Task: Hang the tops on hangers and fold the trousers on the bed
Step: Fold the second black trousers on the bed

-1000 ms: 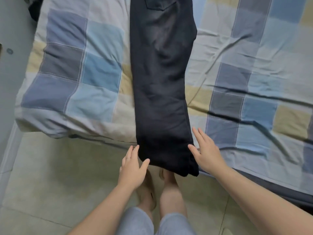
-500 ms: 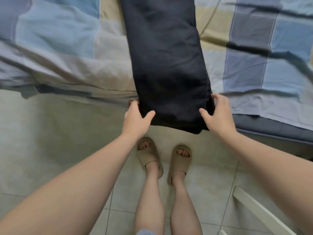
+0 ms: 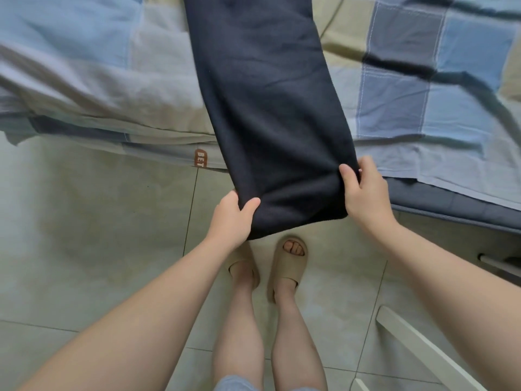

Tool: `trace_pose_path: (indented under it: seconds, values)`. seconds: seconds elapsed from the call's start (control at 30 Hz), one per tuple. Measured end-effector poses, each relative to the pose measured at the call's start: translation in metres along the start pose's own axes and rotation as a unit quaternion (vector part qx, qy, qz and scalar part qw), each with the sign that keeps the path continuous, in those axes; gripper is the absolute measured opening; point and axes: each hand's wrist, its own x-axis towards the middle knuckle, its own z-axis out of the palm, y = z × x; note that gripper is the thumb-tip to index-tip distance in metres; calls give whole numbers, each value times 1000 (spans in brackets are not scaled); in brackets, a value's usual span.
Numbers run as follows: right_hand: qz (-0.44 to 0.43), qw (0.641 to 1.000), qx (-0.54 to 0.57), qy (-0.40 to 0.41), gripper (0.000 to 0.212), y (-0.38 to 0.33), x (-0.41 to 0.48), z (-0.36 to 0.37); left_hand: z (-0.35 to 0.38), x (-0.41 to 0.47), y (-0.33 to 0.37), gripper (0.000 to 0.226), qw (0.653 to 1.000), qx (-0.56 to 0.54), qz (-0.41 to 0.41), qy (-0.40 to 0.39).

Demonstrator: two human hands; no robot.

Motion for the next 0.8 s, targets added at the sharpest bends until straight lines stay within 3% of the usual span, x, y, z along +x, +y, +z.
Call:
trace_pose_path:
  seconds: [0.13, 0.27, 0.4, 0.57, 0.7, 0.8]
  values:
    - [23, 998, -57, -12, 16, 11, 13, -1, 9, 8, 9, 19, 999, 6, -44, 0]
    - [63, 995, -73, -27, 8, 6, 44, 18, 21, 24, 19, 42, 993, -59, -95, 24]
    - [79, 996, -13, -44, 41, -3, 56, 29, 21, 38, 27, 60, 975, -119, -115, 145]
    - [118, 987, 48, -99, 38, 3, 48, 24, 23, 29, 12, 41, 990, -87, -98, 61]
    - [146, 967, 126, -164, 20, 8, 31, 8, 15, 14, 11, 17, 985, -124, -109, 45]
    - [161, 959, 122, -197, 23, 7, 12, -7, 5, -6, 17, 9, 984, -138, -108, 33]
